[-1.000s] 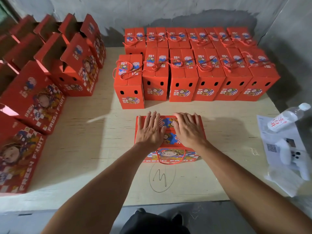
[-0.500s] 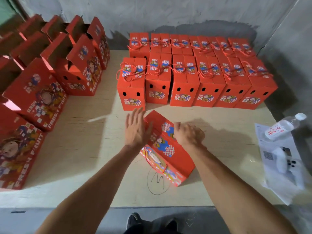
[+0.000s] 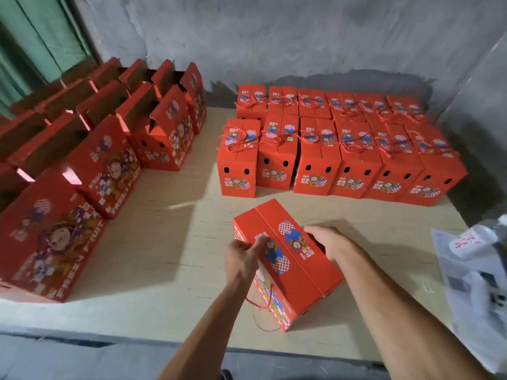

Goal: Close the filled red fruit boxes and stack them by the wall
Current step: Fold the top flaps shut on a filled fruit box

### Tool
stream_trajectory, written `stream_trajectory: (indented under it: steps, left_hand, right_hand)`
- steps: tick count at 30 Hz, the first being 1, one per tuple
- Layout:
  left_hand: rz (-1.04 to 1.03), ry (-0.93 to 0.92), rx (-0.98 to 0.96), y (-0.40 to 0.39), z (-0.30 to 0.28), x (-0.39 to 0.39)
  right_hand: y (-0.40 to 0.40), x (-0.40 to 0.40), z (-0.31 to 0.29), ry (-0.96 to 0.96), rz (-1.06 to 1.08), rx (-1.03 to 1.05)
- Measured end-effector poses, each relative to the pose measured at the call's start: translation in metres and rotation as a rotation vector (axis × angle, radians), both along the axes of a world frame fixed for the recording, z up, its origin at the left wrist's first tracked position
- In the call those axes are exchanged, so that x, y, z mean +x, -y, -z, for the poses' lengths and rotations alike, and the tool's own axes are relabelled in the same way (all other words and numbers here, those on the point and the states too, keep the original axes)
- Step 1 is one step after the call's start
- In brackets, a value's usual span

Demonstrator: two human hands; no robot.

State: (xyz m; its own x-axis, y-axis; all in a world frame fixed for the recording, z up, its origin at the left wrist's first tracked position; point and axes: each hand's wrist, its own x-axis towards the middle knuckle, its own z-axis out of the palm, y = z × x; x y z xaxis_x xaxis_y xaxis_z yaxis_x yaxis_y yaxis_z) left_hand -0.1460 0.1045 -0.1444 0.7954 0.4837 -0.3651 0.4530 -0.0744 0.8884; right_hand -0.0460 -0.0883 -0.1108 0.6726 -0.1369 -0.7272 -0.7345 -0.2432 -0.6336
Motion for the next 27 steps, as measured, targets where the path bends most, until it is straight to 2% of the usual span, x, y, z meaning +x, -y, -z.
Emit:
stream_trajectory:
  steps: [2,5,7,9,12,14,17,20,21,23,25,27]
  left_hand:
    - [0.006,0.066,0.010,0.002,-0.016,0.003]
    - [0.122,0.234,-0.122,0.014,-0.044,0.012]
    - [0.193,0.303,-0.175,0.023,-0.056,0.017]
    - [0.255,0.288,-0.113,0.028,-0.055,0.020]
    - [0.433,0.225,0.174,0.031,-0.036,0.018]
    - [0.474,0.238,0.293,0.034,-0.028,0.014]
    - [0.429,0.273,0.232,0.039,-0.029,0.015]
    - [0.400,0.317,0.200,0.044,-0.037,0.018]
    - [0.395,0.328,0.210,0.045,-0.040,0.018]
    - [0.370,0.365,0.235,0.048,-0.049,0.020]
    - [0.361,0.383,0.306,0.048,-0.057,0.023]
    - [0.367,0.376,0.413,0.045,-0.062,0.025]
  right_hand:
    - [0.007,0.001,-0.002,-0.017,0.056,0.093]
    - [0.014,0.000,0.002,-0.019,0.092,0.212]
    - [0.021,-0.002,0.006,0.014,-0.006,0.125]
    - [0.027,-0.006,0.009,-0.003,-0.206,0.012]
    - [0.032,-0.012,0.014,-0.143,-0.344,-0.088]
    - [0.034,-0.012,0.020,-0.126,-0.262,-0.084]
    - [0.038,-0.008,0.019,-0.103,0.018,0.198]
    - [0.033,0.006,-0.007,0.084,0.164,0.425]
    - [0.026,0.012,-0.018,0.169,0.126,0.428]
    - [0.006,0.018,-0.043,0.311,-0.108,0.333]
    - [-0.014,0.018,-0.064,0.420,-0.430,0.086]
    - [-0.028,0.015,-0.073,0.472,-0.653,-0.149]
